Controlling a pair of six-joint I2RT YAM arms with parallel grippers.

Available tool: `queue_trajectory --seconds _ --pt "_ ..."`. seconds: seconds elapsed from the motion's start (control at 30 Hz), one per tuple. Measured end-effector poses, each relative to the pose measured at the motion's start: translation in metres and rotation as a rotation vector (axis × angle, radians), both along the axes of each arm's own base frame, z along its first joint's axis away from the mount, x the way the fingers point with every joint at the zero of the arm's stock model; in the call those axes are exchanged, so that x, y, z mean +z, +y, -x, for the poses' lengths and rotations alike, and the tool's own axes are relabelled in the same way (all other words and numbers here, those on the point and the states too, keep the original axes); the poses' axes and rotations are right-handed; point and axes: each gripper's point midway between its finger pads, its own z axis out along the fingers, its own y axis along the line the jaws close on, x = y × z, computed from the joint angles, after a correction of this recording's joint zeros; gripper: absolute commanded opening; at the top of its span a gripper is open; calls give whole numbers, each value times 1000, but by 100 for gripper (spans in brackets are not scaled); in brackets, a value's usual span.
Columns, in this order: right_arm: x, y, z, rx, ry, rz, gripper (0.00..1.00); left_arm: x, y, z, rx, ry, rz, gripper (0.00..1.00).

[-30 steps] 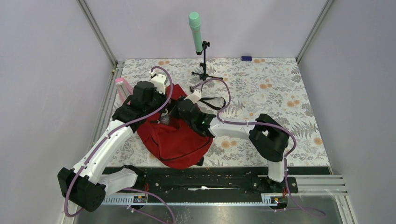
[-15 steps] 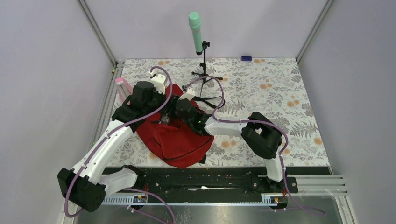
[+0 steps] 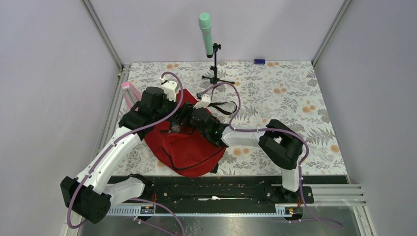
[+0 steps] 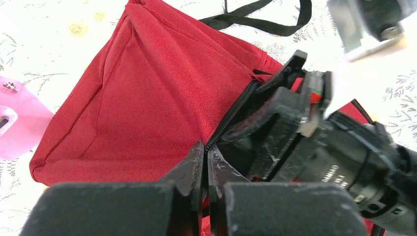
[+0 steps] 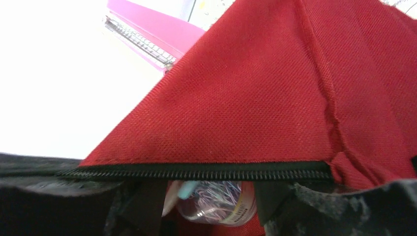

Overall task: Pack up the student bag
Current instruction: Place the stationery in the student bag.

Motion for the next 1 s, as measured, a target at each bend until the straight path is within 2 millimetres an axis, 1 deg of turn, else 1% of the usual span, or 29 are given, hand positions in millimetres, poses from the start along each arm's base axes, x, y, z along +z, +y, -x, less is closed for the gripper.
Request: queue_trajectory --seconds 0.13,0.27,0.4,0.5,0.57,0.73,0.83,0.9,0.93,1.0 --pt "11 -11 3 3 -31 2 72 -1 1 1 0 5 -3 0" --pt "17 -23 9 14 -64 19 73 0 1 1 1 0 -1 0" --pt "35 -32 28 70 -100 -1 73 3 2 -3 13 -17 1 0" --pt "49 -39 39 92 -128 -20 71 4 3 -4 17 -19 1 0" --pt "55 -45 44 100 -142 -24 71 4 3 -4 18 -19 0 0" --pt "67 -67 57 116 -175 4 80 4 6 -5 34 -21 -11 0" --pt "74 -84 62 122 -186 32 81 10 11 -9 62 -18 -35 0" --pt "77 -101 63 126 -186 47 81 14 16 -11 82 -21 -48 0" --pt "77 -111 60 125 -182 53 81 16 18 -12 91 -23 -51 0" --pt "71 -139 51 101 -161 76 81 20 23 -13 108 -25 -59 0"
